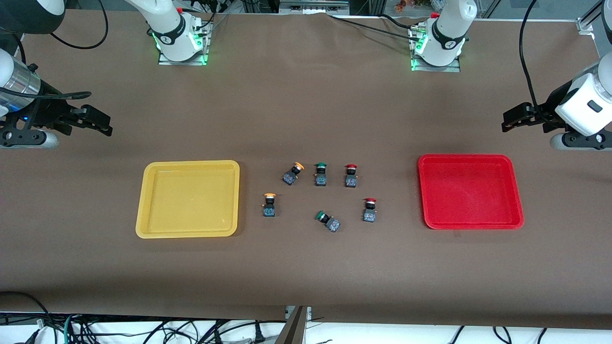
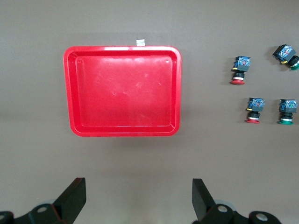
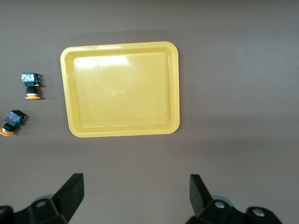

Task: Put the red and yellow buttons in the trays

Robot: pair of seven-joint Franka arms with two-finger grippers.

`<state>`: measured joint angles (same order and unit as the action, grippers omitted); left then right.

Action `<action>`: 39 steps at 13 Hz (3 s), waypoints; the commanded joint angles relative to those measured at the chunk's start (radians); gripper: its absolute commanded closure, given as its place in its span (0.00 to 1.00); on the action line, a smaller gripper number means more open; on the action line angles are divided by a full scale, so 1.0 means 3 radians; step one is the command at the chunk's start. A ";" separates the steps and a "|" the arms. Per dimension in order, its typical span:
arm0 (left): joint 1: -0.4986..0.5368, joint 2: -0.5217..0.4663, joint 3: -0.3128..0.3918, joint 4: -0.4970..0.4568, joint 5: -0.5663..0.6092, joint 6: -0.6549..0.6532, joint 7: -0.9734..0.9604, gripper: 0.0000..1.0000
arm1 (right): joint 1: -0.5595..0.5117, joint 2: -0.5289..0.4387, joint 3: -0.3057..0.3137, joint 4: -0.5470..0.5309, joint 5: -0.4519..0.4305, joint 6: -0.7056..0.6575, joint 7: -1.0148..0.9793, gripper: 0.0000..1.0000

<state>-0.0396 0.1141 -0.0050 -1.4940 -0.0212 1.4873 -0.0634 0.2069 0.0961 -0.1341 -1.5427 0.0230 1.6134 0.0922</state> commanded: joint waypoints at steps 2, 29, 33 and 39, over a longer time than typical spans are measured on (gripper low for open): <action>-0.0006 0.0070 0.0006 0.0128 -0.0021 -0.0059 0.0043 0.00 | -0.0025 -0.0004 0.0038 -0.0002 -0.0051 -0.0060 0.0148 0.00; -0.1100 0.2272 -0.0019 0.0240 -0.0032 0.2854 -0.1128 0.00 | 0.1371 0.2830 0.0033 0.0750 0.0752 0.2672 0.1186 0.63; -0.1172 0.2457 -0.0019 0.0199 0.0269 0.3101 -0.1133 0.00 | 0.1060 0.2401 -0.0049 0.0776 0.0757 0.1635 0.0764 0.92; -0.1290 0.2448 -0.0024 0.0159 0.0321 0.3029 -0.1205 1.00 | 0.0752 0.1854 -0.0508 -0.0321 0.0721 0.1768 -0.0520 0.56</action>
<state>-0.4178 0.8553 -0.0243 -1.4572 0.0570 2.4160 -0.4081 0.4128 0.7313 -0.2549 -1.4367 0.2545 2.0244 0.0198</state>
